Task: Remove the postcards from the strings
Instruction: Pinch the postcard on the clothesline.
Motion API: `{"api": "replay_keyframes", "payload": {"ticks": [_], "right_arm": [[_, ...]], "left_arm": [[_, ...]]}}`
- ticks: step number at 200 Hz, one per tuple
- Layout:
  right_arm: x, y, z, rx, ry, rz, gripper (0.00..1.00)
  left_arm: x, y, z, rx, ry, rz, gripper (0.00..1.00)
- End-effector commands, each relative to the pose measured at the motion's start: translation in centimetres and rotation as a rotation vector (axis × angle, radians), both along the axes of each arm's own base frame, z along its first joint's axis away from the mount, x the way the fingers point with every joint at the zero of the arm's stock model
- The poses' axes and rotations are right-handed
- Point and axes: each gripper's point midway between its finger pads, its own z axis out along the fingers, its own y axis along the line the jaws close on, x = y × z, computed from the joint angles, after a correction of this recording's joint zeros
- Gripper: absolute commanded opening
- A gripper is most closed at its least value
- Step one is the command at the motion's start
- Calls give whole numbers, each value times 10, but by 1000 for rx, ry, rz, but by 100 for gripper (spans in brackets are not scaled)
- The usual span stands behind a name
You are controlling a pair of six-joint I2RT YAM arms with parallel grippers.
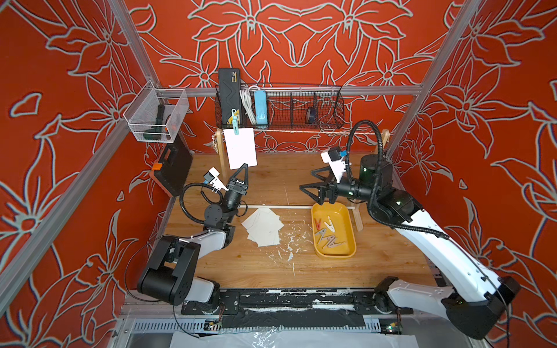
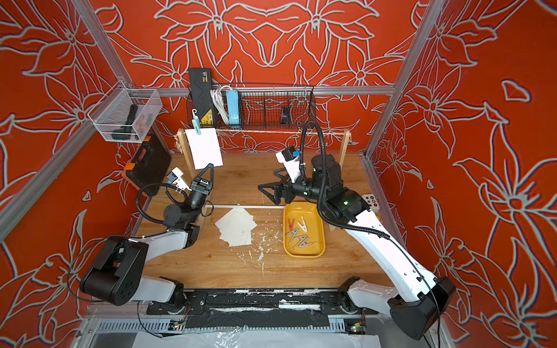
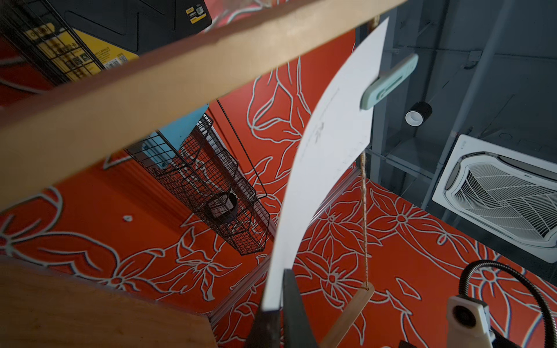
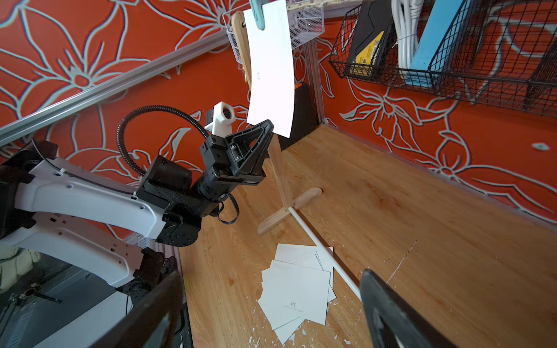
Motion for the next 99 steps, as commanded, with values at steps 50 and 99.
{"api": "replay_keyframes", "payload": {"ticks": [50, 99], "right_arm": [[7, 37, 70, 41, -131, 132, 97], [35, 74, 127, 111, -151, 211, 98]], "left_arm": [[-31, 9, 43, -80, -211, -15, 0], [-32, 10, 40, -87, -201, -16, 0]]}}
